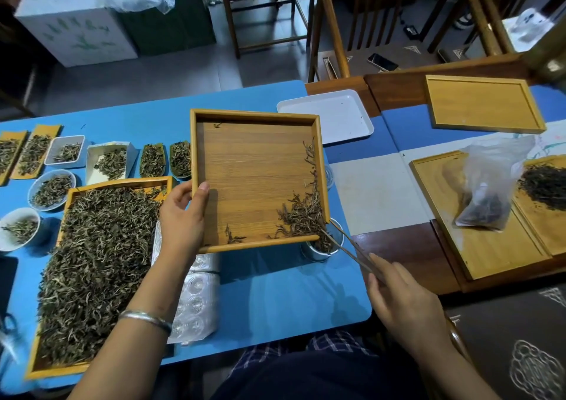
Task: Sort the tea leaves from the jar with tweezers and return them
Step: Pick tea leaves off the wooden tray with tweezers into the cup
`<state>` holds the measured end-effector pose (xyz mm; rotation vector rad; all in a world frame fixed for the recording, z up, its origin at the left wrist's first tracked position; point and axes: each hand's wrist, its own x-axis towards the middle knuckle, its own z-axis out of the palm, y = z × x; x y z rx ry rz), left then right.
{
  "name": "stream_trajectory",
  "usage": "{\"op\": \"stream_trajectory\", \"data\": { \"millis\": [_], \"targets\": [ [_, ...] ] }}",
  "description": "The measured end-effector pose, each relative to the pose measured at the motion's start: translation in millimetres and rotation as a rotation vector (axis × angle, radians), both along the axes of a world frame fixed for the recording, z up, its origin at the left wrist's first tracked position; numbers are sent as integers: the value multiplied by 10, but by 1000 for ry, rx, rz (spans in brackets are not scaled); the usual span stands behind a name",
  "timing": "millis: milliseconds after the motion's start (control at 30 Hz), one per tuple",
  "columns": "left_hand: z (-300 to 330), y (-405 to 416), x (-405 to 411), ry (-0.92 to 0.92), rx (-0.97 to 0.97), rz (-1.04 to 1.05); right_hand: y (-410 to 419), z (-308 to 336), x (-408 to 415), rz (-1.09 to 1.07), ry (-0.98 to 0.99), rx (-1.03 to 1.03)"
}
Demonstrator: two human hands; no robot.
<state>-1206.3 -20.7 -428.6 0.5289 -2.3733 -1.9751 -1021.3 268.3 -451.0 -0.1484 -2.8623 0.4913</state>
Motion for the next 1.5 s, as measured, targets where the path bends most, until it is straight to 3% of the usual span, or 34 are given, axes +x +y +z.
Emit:
{"op": "stream_trajectory", "data": {
  "millis": [433, 800, 1300, 1500],
  "targets": [
    [-62, -22, -27, 46, -31, -8, -299, 133, -567, 157, -34, 84],
    [-79, -12, -32, 43, -29, -8, -39, -2, -227, 90, 32, 164],
    [-71, 1, -40, 38, -17, -47, 99, -46, -77, 85, -64, 88],
    [-82, 4, -41, 53, -4, -41, 154, -55, -12, 82, -18, 43]
  ]
}}
